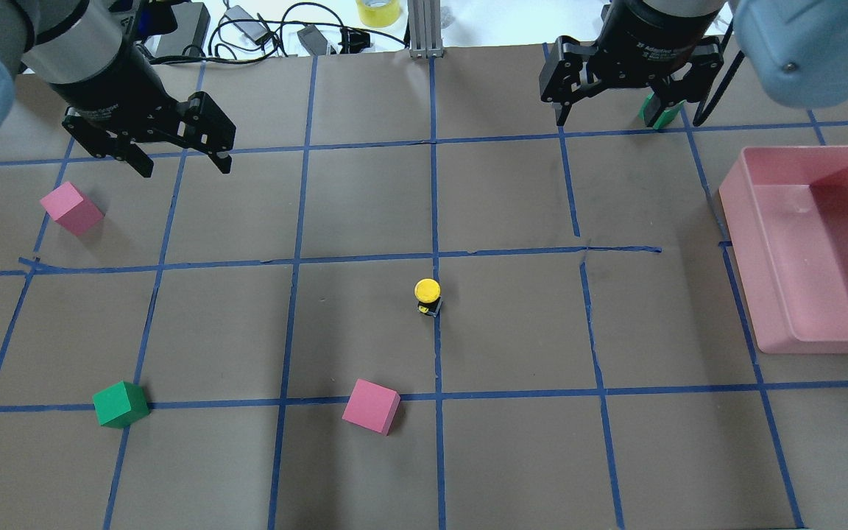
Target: Align button upright
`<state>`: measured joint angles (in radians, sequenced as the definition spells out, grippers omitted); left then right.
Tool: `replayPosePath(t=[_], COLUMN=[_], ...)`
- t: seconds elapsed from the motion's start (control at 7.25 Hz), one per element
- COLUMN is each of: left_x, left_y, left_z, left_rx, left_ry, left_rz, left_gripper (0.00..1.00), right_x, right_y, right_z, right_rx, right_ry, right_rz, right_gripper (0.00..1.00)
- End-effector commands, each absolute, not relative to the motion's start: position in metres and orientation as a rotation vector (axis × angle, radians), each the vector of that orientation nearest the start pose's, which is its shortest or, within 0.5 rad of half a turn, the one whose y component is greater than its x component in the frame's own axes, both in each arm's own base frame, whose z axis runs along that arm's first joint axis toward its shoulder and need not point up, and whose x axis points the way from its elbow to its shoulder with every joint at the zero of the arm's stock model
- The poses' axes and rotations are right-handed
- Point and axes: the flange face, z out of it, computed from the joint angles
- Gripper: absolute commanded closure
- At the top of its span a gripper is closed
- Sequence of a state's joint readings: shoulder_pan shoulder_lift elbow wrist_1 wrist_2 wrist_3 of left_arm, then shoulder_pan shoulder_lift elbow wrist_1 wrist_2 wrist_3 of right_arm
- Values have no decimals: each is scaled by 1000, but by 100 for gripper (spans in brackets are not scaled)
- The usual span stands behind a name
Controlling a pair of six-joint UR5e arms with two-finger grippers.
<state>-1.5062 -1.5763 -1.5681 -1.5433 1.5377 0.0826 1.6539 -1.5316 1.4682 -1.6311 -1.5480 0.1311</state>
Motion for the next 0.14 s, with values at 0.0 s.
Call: replayPosePath(t=[0.0], left_x=[-101], left_y=[-497], left_z=[493], left_rx=[29], left_ry=[3139], left_rz=[-17], left_gripper=[0], right_x=[173], right_y=[-508], right_z=[524], right_rx=[8], right_ry=[3107], right_rz=[-173], right_gripper=[0])
